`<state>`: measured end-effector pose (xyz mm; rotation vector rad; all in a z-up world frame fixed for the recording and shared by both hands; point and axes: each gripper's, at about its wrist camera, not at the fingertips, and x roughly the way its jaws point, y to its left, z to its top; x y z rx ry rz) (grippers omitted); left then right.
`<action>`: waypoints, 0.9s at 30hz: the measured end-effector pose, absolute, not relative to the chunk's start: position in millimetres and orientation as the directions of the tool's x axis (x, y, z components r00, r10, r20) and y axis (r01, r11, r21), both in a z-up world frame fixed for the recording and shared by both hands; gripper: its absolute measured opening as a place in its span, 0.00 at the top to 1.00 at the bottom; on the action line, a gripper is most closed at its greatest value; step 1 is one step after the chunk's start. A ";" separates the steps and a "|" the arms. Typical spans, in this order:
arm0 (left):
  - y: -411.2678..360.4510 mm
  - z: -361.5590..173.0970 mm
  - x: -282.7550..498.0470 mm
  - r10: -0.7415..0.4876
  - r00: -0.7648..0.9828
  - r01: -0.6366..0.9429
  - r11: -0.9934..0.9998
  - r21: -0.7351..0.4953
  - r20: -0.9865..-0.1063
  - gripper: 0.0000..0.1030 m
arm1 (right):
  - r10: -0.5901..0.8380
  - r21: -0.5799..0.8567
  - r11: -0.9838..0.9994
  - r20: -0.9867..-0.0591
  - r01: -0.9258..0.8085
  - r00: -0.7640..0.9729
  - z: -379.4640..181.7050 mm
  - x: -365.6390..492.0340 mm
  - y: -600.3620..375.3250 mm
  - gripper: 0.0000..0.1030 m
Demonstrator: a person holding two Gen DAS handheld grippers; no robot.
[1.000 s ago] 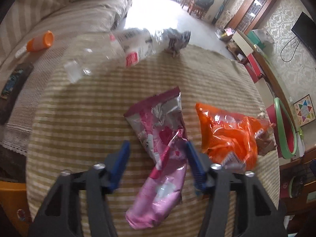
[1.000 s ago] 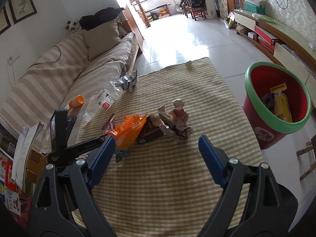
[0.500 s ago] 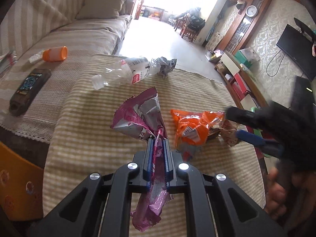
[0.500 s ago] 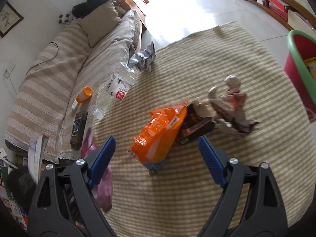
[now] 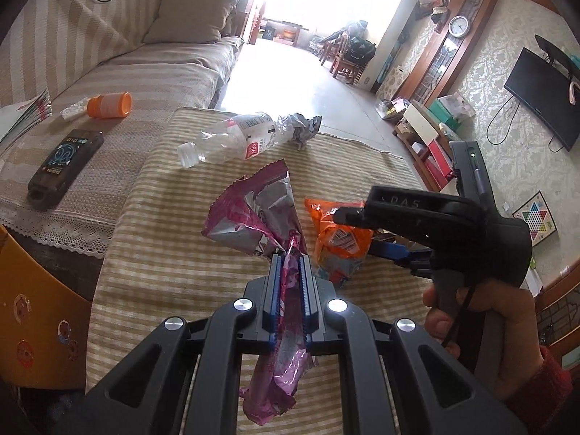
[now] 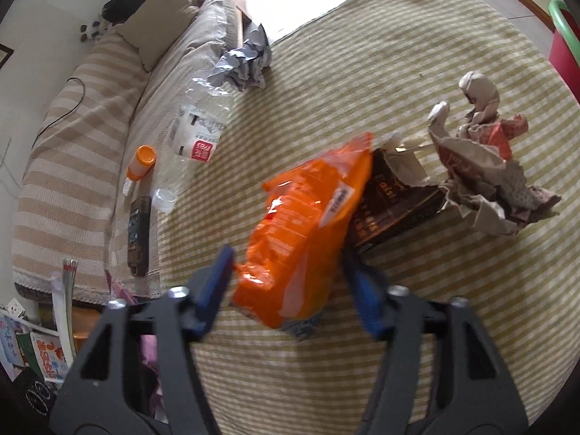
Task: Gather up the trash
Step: 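Grasp the pink snack wrapper with the left tool while the right tool grasps the orange snack bag, then carry the pink wrapper and orange bag over the red bucket and open both tools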
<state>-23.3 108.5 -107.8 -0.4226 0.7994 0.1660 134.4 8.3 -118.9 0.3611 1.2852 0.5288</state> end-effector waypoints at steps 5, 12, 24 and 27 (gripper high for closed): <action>109.5 -107.1 -22.7 -0.009 0.686 -0.310 0.901 -0.303 -0.728 0.93 | 0.588 0.544 0.806 -0.781 -0.232 0.210 -104.3 123.5 3.7 0.52; 108.4 -98.7 -17.5 0.005 0.694 -0.312 0.903 -0.295 -0.720 0.93 | 0.580 0.472 0.810 -0.733 -0.349 0.356 -51.6 85.5 -24.5 0.52; 69.8 -77.8 7.4 -0.043 0.725 -0.217 0.933 -0.287 -0.688 0.93 | 0.530 0.376 0.846 -0.681 -0.379 0.505 -8.2 54.9 -75.1 0.52; 55.9 -72.0 13.8 -0.057 0.728 -0.191 0.940 -0.282 -0.683 0.93 | 0.512 0.354 0.857 -0.665 -0.375 0.543 -0.1 51.4 -87.3 0.52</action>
